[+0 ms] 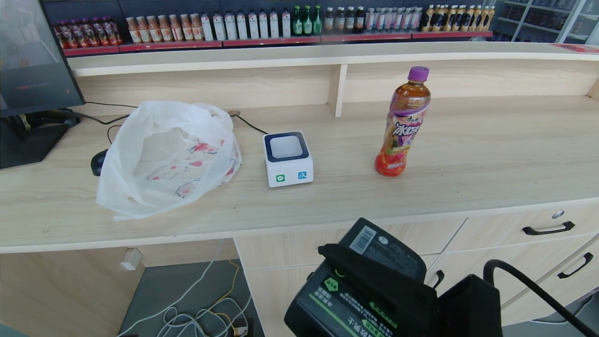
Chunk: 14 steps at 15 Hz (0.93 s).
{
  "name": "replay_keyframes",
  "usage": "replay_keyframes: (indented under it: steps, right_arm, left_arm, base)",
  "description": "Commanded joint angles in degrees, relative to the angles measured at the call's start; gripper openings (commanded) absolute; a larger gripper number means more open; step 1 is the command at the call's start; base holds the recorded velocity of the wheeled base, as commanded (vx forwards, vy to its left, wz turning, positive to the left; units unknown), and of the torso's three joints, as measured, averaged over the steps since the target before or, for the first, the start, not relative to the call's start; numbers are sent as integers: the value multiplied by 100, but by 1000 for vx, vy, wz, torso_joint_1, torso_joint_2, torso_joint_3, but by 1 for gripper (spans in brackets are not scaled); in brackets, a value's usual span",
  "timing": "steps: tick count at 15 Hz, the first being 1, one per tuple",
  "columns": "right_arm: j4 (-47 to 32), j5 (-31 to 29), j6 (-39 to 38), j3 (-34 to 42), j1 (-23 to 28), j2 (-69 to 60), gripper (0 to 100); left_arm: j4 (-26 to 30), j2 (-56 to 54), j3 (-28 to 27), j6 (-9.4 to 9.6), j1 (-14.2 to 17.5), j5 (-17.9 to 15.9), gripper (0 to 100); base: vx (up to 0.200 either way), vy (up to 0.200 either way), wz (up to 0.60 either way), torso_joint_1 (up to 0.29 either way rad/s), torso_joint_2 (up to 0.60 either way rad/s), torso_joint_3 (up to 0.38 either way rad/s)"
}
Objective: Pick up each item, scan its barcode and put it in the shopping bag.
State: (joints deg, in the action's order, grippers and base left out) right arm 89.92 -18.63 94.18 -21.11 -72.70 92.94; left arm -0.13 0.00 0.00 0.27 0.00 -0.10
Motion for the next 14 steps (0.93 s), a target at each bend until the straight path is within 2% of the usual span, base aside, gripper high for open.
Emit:
replay_keyframes:
  steps: [1, 3, 5, 9, 14]
  right_arm:
    - [8, 8, 179, -200, -95, -39, 0]
    - [8, 43, 241, -191, -121, -48, 0]
    - [8, 35, 900, -244, -200, -101, 0]
    - [8, 35, 1418, -297, -235, -101, 0]
    - [8, -1, 1498, -297, -235, -101, 0]
  left_arm:
    - [-4, 9, 0, 0, 0, 1, 100]
    - [-4, 9, 0, 0, 0, 1, 100]
    - [-4, 9, 0, 0, 0, 1, 100]
    - [-4, 9, 0, 0, 0, 1, 100]
    - [-4, 9, 0, 0, 0, 1, 100]
  base:
    - [0, 0, 0, 0, 0, 0]
    - [0, 0, 0, 0, 0, 0]
    - [0, 0, 0, 0, 0, 0]
    - [0, 0, 0, 0, 0, 0]
    - [0, 0, 0, 0, 0, 0]
